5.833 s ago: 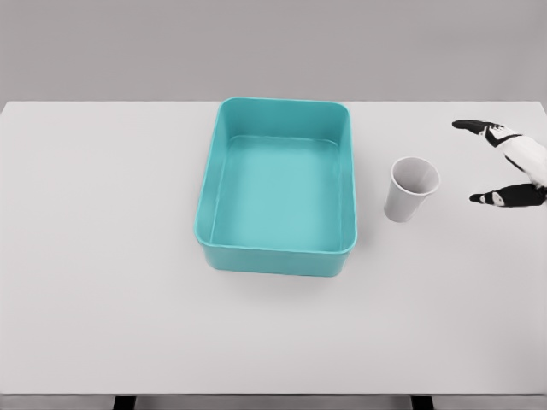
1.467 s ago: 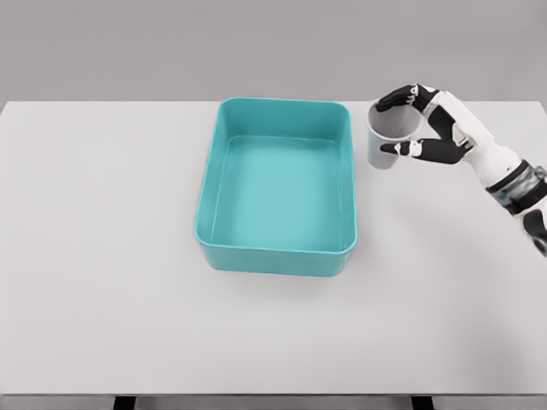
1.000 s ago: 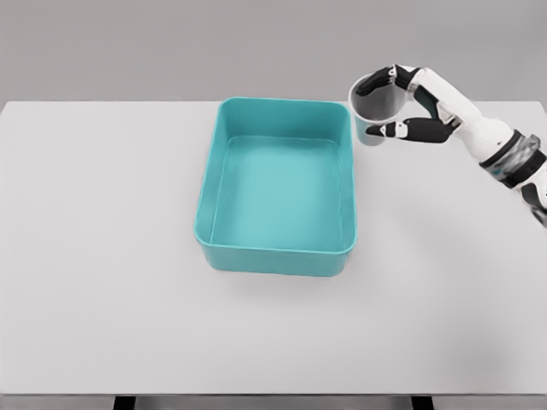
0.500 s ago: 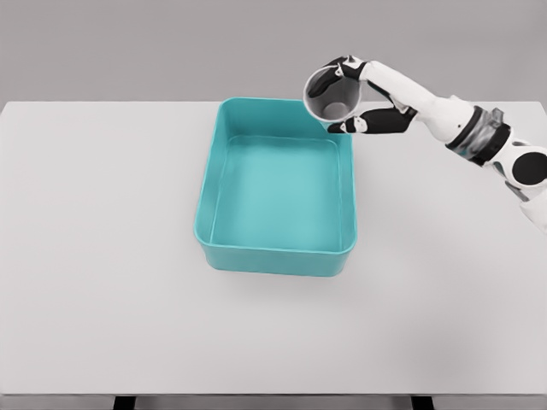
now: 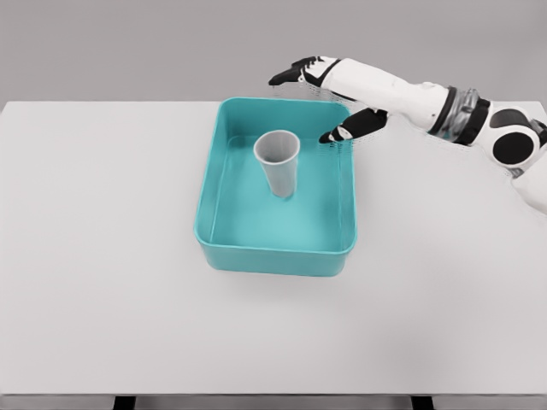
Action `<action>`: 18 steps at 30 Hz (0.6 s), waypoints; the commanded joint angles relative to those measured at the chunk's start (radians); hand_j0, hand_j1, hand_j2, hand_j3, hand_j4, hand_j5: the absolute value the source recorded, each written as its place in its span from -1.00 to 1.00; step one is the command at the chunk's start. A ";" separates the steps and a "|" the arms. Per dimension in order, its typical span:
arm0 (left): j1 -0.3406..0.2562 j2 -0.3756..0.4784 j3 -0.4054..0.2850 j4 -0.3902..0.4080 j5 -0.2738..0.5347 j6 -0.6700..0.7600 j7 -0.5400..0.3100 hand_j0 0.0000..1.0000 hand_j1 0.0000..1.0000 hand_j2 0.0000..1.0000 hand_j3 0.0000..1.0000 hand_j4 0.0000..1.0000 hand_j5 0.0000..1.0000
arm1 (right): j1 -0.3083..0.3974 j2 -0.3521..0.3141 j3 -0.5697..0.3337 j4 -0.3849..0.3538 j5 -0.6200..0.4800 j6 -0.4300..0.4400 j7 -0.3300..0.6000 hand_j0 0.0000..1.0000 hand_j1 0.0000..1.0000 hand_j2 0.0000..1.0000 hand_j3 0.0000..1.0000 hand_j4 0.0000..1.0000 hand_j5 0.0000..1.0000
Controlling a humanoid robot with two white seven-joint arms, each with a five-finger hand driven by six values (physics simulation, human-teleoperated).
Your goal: Put the paper cup into the basket with your right arm
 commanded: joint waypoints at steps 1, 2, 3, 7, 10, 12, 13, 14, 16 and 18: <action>0.000 0.000 0.000 0.000 0.000 0.000 0.000 1.00 1.00 1.00 1.00 1.00 1.00 | -0.003 -0.035 0.008 -0.003 0.002 0.001 0.001 1.00 1.00 1.00 1.00 1.00 1.00; 0.000 0.000 0.000 0.000 0.000 0.000 0.000 1.00 1.00 1.00 1.00 1.00 1.00 | -0.005 -0.044 0.010 -0.003 0.002 0.001 0.001 1.00 1.00 1.00 1.00 1.00 1.00; 0.000 0.000 0.000 0.000 0.000 0.000 0.000 1.00 1.00 1.00 1.00 1.00 1.00 | -0.005 -0.049 0.010 -0.003 0.002 0.001 0.001 1.00 1.00 1.00 1.00 1.00 1.00; 0.000 0.000 0.000 0.000 0.000 0.000 0.000 1.00 1.00 1.00 1.00 1.00 1.00 | 0.015 -0.041 0.057 0.001 0.003 0.001 -0.004 1.00 1.00 1.00 1.00 1.00 1.00; 0.000 0.000 0.000 0.000 0.000 0.000 0.000 1.00 1.00 1.00 1.00 1.00 1.00 | 0.025 0.038 0.114 0.020 0.010 0.001 -0.004 1.00 1.00 1.00 1.00 1.00 1.00; 0.000 0.000 0.000 0.000 0.000 0.000 0.000 1.00 1.00 1.00 1.00 1.00 1.00 | 0.002 0.075 0.140 0.021 0.019 0.001 -0.004 1.00 1.00 1.00 1.00 1.00 1.00; 0.000 0.000 0.000 0.000 0.000 0.000 0.000 1.00 1.00 1.00 1.00 1.00 1.00 | -0.009 0.075 0.139 0.023 0.019 0.001 -0.004 1.00 1.00 1.00 1.00 1.00 1.00; 0.000 0.000 0.000 0.000 0.000 0.000 0.000 1.00 1.00 1.00 1.00 1.00 1.00 | -0.031 0.068 0.137 0.024 0.019 0.001 -0.002 1.00 1.00 1.00 1.00 1.00 1.00; 0.000 0.000 0.000 0.000 0.000 0.000 0.000 1.00 1.00 1.00 1.00 1.00 1.00 | -0.052 0.052 0.133 0.026 0.023 0.001 -0.002 1.00 1.00 1.00 1.00 1.00 1.00; 0.000 0.000 0.000 0.000 0.000 0.000 0.000 1.00 1.00 1.00 1.00 1.00 1.00 | -0.077 -0.012 0.123 0.026 0.022 0.001 -0.002 1.00 1.00 1.00 1.00 1.00 1.00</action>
